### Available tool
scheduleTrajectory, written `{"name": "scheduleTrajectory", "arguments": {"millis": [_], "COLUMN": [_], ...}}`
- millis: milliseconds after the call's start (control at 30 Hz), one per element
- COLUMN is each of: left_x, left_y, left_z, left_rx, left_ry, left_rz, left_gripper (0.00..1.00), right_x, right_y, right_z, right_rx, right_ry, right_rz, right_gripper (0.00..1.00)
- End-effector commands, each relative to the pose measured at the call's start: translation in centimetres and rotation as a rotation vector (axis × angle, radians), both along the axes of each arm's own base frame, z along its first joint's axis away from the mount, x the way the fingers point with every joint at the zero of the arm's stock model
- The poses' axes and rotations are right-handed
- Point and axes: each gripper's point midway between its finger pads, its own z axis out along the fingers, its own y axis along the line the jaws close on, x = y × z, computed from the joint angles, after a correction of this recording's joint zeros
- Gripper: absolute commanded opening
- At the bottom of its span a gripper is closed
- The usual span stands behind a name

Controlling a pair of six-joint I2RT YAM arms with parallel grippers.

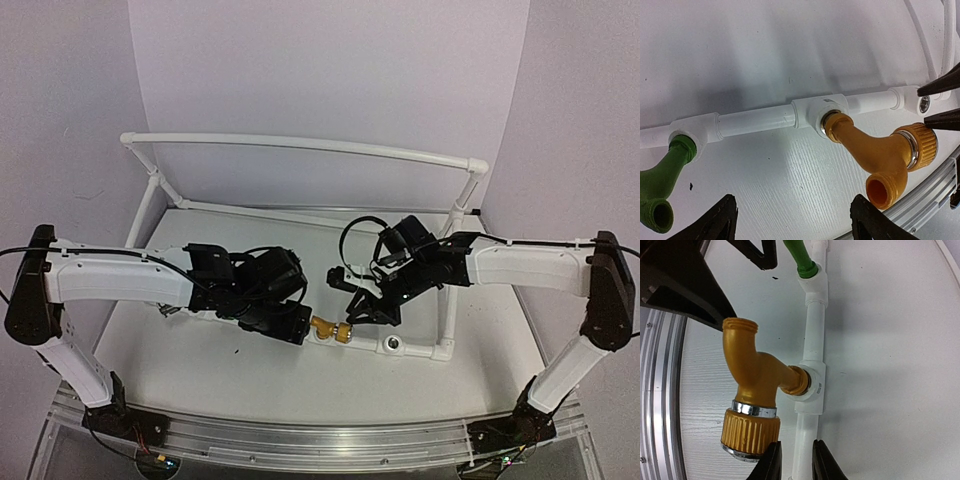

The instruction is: Install the water faucets

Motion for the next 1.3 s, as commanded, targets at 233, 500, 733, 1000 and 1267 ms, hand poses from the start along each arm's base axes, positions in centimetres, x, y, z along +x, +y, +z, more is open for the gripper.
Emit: {"name": "scheduleTrajectory", "arguments": {"millis": [233, 500, 733, 1000, 1267], "left_x": [1.8, 3.0, 3.5, 4.1, 3.4], "left_y": [-3.4, -4.1, -4.5, -2.2, -2.1], "left_z": [1.6, 2.5, 2.8, 3.6, 3.6], "left_rx": [-0.121, -0.155, -0.163, -0.168, -0.184], "left_ry": [-0.053, -0.076, -0.079, -0.091, -0.057], "left_rz": [-0.002, 0.003, -0.002, 0.083, 0.068], "left_gripper": [0.78, 0.78, 0.77, 0.82, 0.80], "right_x": [-4.3, -6.7, -7.2, -7.0, -7.2], "right_y": [1.3, 1.6, 2.1, 1.7, 1.3], "right_z": [-0.5, -1.0, -1.4, -0.6, -1.2], "right_rx": [0.014, 0.014, 0.005, 0.016, 0.003], "right_ry": [0.076, 0.112, 0.129, 0.104, 0.097], "right_rz": [0.112, 0.165, 0.166, 0.154, 0.164], "right_gripper": [0.20, 0.20, 0.20, 0.25, 0.26]}}
